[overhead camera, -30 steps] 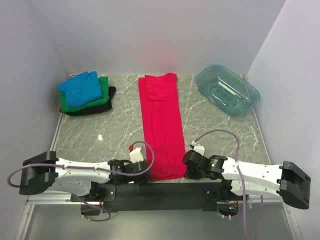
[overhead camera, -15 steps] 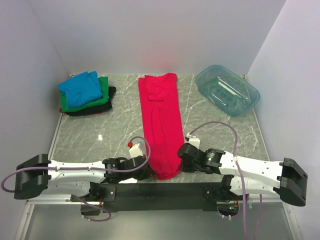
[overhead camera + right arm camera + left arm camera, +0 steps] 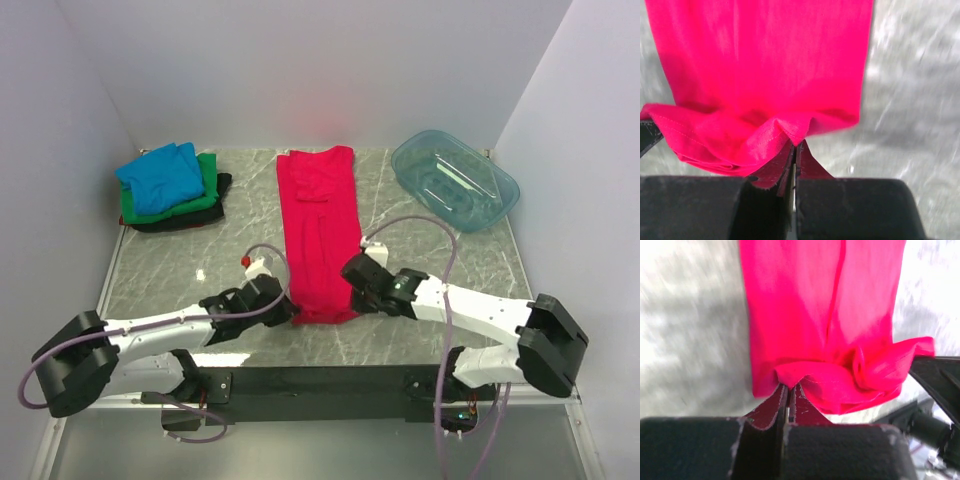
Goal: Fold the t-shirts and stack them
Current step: Fold the tshirt
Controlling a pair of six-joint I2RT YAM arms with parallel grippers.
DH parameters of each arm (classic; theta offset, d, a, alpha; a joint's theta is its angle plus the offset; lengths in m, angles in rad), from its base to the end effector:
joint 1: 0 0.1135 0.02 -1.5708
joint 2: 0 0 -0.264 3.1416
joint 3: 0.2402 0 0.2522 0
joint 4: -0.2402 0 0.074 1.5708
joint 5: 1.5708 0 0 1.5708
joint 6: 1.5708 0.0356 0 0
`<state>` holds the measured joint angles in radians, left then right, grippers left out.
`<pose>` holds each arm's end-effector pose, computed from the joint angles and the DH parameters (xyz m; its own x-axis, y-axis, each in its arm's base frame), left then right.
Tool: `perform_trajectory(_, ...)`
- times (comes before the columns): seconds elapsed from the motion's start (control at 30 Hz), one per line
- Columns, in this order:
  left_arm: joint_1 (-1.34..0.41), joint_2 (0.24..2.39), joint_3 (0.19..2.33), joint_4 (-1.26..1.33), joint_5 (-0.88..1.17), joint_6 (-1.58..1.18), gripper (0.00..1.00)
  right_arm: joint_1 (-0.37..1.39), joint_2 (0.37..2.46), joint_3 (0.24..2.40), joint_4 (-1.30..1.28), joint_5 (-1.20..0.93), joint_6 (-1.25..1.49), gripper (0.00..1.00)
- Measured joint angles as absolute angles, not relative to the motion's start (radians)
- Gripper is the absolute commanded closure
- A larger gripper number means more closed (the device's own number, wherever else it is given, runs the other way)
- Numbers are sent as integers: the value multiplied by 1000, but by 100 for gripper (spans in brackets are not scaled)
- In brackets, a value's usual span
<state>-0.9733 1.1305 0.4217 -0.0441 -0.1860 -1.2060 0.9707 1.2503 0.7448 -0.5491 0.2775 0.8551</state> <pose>0.1247 -0.1716 0.1639 -0.8253 -0.4190 -0.3785 -0.0966 0.7651 -0.6366 0.1400 0.1873 0.2038 -0.8636 0.0231 -0.5037 -0.1000 0.9712 0.2161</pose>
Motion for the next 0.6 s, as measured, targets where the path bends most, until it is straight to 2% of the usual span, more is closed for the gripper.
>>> perform_trajectory(0.6, -622, 1460, 686, 70, -45, -901, 100, 701, 1579, 1022, -448, 268, 575, 100)
